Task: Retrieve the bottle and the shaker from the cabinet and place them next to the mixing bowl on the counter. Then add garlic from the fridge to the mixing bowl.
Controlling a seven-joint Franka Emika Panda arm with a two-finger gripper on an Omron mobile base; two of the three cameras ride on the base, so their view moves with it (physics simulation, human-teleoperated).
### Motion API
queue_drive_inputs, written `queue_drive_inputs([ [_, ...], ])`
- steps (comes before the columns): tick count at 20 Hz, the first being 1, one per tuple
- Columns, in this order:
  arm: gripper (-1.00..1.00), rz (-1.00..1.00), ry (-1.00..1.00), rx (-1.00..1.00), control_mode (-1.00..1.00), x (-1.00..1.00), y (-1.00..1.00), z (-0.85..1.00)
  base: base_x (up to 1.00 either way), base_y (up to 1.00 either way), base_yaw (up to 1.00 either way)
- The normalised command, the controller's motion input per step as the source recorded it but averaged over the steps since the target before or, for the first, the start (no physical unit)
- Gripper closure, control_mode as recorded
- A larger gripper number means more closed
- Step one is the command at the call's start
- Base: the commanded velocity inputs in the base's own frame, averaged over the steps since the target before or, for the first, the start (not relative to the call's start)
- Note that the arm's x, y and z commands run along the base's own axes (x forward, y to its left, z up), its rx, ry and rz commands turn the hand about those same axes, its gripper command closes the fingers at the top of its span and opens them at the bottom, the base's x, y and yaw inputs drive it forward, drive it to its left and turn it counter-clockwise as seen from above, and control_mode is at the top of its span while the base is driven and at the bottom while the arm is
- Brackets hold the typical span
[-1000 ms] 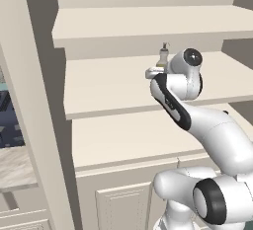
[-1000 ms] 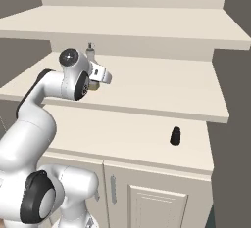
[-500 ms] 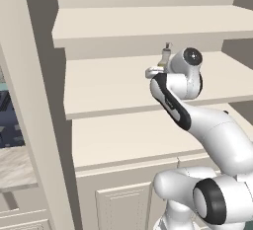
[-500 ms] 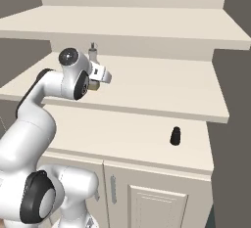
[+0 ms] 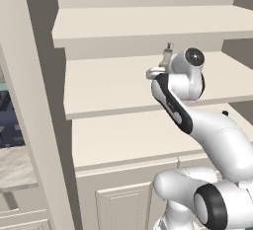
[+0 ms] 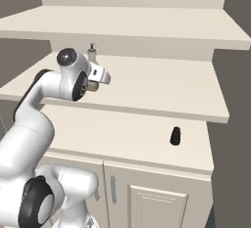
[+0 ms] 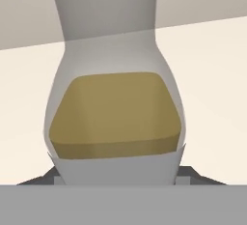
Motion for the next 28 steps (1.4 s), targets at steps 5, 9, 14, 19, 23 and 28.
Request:
queue_drive_inputs([
  [5,1.00,0.00,0.00,0.00,-1.00,-0.57,0.00,0.00,0.00,0.00,0.00],
  [9,1.00,0.00,-0.03,0.00,-1.00,-0.75,0.00,0.00,0.00,0.00,0.00],
  [14,1.00,0.00,0.00,0.00,-1.00,-0.87,0.00,0.20,0.00,0.00,0.00],
  [19,1.00,0.00,0.00,0.00,-1.00,-0.82,0.00,0.51,0.00,0.00,0.00],
  [23,1.00,0.00,0.00,0.00,-1.00,-0.74,0.00,0.65,0.00,0.00,0.00],
  [28,1.00,0.00,0.00,0.00,-1.00,-0.66,0.00,0.60,0.00,0.00,0.00],
])
